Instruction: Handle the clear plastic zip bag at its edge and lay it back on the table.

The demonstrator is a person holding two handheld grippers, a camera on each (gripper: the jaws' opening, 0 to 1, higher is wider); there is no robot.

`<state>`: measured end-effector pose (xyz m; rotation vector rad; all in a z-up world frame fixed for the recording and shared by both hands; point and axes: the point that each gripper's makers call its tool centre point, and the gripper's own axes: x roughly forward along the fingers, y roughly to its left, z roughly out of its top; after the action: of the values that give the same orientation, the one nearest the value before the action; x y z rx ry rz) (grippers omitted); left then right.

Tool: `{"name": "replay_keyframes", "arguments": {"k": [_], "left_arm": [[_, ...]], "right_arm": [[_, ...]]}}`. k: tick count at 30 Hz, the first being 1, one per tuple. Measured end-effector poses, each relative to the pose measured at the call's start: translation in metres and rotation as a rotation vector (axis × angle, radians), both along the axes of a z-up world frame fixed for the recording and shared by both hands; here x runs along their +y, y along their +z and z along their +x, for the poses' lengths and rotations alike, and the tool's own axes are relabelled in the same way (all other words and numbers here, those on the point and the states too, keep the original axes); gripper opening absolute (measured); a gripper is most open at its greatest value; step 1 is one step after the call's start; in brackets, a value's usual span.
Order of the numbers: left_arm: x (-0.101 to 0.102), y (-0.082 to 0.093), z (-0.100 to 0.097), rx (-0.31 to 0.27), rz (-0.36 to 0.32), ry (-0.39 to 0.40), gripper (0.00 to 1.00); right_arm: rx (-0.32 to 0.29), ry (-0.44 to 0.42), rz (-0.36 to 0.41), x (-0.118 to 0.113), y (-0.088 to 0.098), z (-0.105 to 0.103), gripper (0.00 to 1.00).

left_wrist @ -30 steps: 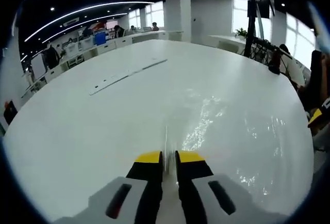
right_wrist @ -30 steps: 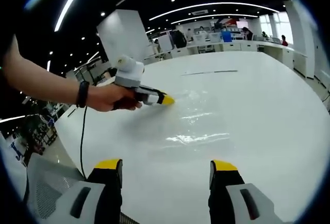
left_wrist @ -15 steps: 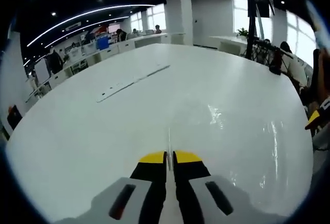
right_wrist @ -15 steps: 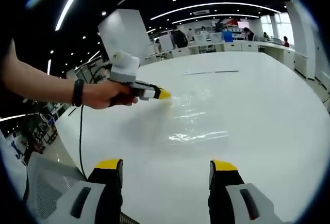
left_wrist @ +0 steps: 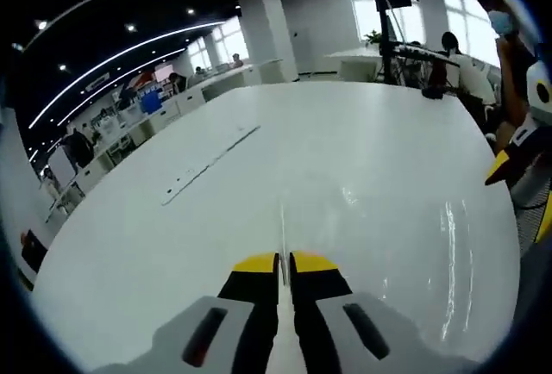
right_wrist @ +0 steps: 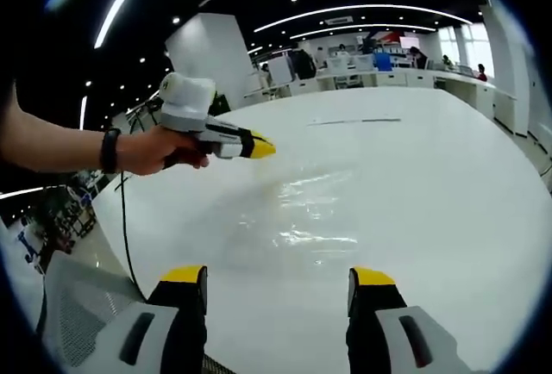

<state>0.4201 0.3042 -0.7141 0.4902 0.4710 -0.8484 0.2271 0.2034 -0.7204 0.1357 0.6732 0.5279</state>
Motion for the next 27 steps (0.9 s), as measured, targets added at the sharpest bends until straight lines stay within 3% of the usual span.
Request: {"name": "replay_keyframes", "arguments": {"k": [4, 7, 17, 19, 27], "left_arm": [[-0.001, 0.017, -0.017, 0.006, -0.008, -0.015, 0.02], [-0.001, 0.015, -0.020, -0.002, -0.003, -0.022, 0.02], [-0.004, 0.018, -0.052, -0.026, 0.061, -0.097, 0.02], [-0.006, 0.020, -0.057, -0.026, 0.061, -0.107, 0.02], [-0.017, 0.026, -0.082, -0.067, 0.100, -0.213, 0.02]], "right_arm": [[-0.004, -0.002, 0.029, 0.002, 0.005, 0.003, 0.66], [-0.011, 0.040, -0.010, 0.002, 0.004, 0.008, 0.66], [-0.105, 0.079, -0.037, -0.003, 0.035, 0.047, 0.66], [-0.115, 0.099, -0.046, -0.005, 0.032, 0.056, 0.66], [-0.146, 0.206, -0.107, 0.005, 0.041, 0.063, 0.65]]}}
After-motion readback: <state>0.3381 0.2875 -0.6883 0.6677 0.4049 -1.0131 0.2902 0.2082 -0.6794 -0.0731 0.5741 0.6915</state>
